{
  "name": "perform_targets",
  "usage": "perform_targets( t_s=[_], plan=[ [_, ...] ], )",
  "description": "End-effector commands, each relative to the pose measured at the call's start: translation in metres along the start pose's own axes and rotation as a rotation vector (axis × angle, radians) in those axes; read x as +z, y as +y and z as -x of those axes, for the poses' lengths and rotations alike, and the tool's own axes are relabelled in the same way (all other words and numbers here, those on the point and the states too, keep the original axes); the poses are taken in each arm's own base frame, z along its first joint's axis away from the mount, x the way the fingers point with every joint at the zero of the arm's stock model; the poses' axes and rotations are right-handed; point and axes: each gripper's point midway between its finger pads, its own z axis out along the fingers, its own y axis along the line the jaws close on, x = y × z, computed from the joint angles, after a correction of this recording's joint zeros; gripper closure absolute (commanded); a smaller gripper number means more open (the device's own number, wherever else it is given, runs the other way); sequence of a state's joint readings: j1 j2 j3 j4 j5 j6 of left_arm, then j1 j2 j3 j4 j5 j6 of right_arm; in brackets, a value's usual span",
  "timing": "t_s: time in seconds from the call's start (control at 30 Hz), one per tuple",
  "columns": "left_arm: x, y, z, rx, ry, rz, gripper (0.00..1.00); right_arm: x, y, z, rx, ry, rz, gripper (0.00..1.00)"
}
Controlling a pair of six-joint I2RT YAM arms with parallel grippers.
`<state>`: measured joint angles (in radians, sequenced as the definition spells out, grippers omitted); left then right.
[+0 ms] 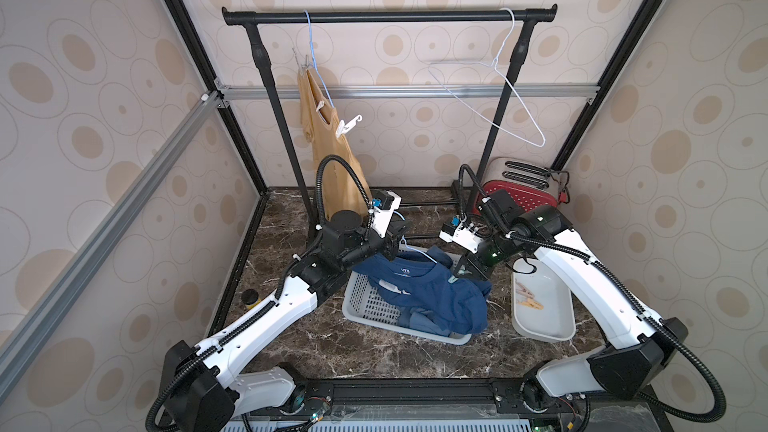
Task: Remove the clothespins securing t-shirts to the hanger
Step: Remove the clothespin from the hanger, then place the clothespin in the storage box.
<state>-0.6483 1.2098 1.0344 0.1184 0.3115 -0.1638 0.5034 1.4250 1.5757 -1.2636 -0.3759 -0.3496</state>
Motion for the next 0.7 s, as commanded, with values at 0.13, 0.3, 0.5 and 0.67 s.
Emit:
perform_targets(
  t_s=[0.13, 0.3, 0.5, 0.67],
  plan=[
    [0.006, 0.000, 0.002, 0.011, 0.000, 0.009, 1.00, -0.015, 0.003, 0.007, -0.030, -0.034, -0.025, 0.79],
    [0.008, 0.002, 0.000, 0.020, 0.010, 0.020, 1.00, -0.023, 0.001, 0.003, -0.029, -0.047, -0.064, 0.78],
    [0.009, 0.001, 0.004, 0.036, 0.011, 0.013, 1.00, -0.042, -0.016, -0.019, 0.041, -0.042, -0.165, 0.78],
    [0.012, -0.003, 0.000, 0.043, 0.015, -0.010, 1.00, -0.048, -0.040, -0.062, 0.114, 0.053, -0.311, 0.78]
  ],
)
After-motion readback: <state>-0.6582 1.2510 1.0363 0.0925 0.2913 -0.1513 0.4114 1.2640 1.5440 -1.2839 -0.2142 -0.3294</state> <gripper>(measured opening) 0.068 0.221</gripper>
